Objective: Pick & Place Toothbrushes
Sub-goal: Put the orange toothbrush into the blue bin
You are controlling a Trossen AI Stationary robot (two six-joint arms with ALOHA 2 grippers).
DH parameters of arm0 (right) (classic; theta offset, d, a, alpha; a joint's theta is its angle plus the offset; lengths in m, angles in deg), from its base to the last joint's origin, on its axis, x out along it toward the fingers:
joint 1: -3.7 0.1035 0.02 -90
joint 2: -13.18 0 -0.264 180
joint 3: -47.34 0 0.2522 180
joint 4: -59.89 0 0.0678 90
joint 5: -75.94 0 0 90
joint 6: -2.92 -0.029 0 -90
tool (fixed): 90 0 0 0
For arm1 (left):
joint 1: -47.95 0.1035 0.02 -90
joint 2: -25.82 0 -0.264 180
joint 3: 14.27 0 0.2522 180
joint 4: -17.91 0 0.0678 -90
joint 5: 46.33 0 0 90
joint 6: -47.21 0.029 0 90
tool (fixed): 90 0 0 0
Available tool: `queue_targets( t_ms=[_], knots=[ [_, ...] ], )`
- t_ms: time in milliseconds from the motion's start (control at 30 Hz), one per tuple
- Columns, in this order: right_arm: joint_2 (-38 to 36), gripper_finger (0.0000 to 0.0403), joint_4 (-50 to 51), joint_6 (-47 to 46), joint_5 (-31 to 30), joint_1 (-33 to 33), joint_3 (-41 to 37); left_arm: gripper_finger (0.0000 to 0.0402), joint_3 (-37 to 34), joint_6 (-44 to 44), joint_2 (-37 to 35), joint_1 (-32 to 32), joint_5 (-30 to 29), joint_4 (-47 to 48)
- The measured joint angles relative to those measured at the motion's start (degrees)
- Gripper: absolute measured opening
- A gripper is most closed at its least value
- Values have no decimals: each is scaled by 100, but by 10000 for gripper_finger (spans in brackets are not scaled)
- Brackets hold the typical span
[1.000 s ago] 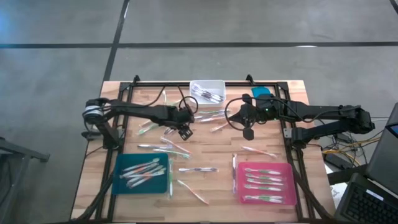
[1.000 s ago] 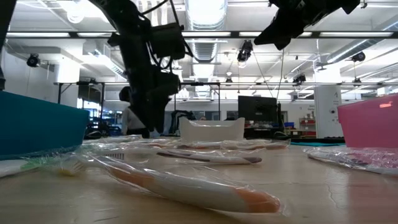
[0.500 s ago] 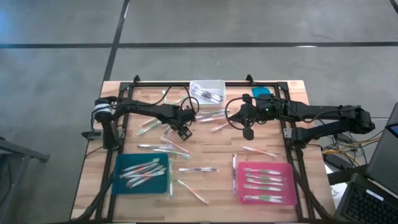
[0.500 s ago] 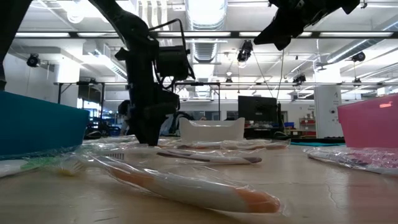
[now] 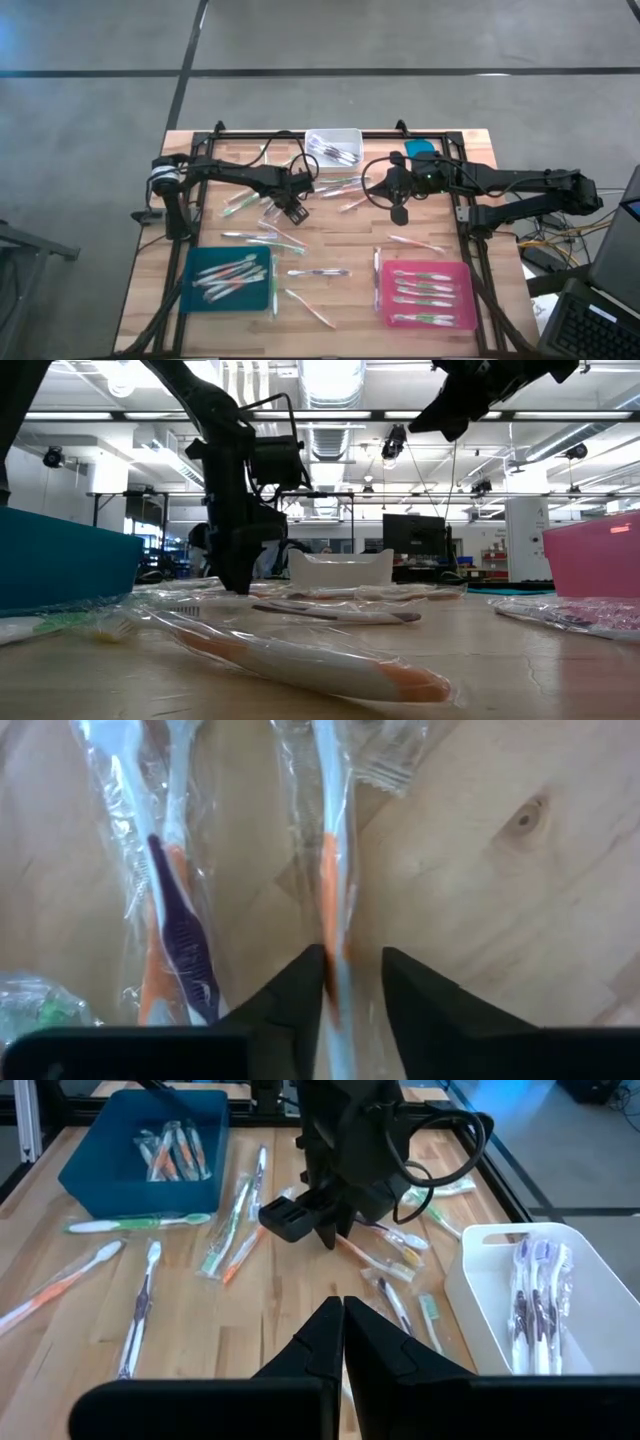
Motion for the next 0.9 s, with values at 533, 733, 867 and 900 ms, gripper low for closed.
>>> queue_targets(
  t_ms=[533,733,867,900],
  knots=[
    [0,8,11,3,0,0,-75,26,434,136,-436,-24,-476,710],
    [0,8,12,33,0,-2,-76,32,538,252,-1306,-268,-590,968],
    [0,8,20,-215,-174,-2,-77,24,509,679,-2006,-626,-387,1152],
    [0,8,64,-242,-241,-2,-77,23,507,778,-2171,-748,-320,1235]
  ],
)
